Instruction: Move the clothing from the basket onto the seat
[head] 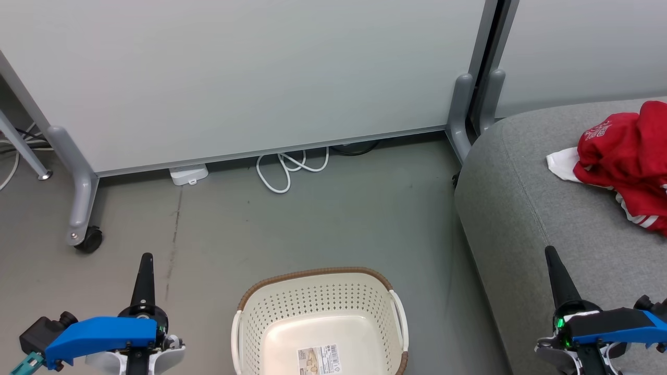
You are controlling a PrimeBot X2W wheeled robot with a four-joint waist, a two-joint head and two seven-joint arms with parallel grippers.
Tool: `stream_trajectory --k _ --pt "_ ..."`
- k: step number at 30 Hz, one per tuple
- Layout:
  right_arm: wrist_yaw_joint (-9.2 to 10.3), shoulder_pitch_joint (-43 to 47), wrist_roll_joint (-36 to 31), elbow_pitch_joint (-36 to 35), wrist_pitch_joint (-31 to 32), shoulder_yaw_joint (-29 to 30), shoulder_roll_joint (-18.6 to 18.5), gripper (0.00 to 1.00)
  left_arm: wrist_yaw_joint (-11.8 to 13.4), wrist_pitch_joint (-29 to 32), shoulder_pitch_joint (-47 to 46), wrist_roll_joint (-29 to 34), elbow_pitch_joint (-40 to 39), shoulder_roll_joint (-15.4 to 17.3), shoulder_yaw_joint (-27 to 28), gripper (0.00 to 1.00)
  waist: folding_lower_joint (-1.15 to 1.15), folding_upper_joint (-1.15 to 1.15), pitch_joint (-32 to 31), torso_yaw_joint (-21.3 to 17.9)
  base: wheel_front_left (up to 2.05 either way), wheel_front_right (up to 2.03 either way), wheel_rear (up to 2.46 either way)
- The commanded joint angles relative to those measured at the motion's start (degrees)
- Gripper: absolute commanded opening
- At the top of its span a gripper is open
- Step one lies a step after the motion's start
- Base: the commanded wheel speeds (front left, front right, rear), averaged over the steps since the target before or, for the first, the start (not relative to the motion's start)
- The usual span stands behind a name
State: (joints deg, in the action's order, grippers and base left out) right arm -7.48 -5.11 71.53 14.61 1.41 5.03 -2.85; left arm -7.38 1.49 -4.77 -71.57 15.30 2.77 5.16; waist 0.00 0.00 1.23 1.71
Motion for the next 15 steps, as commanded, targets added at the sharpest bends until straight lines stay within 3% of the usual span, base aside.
stream_trajectory --k 1,15 --pt "-0.02 -1.20 1.59 -0.53 0.40 0.21 -0.05 0.00 -0.13 0.40 -1.10 -1.33 -0.63 0.17 0.44 0.00 0.00 0.00 -0.03 -0.05 0.00 0.00 0.00" --pt "-0.02 -1.26 8.69 -0.59 2.18 0.70 -0.05 0.00 -0.15 2.14 -1.42 -8.45 -0.91 0.17 0.84 0.00 0.00 0.00 -0.36 -0.59 0.00 0.00 0.00"
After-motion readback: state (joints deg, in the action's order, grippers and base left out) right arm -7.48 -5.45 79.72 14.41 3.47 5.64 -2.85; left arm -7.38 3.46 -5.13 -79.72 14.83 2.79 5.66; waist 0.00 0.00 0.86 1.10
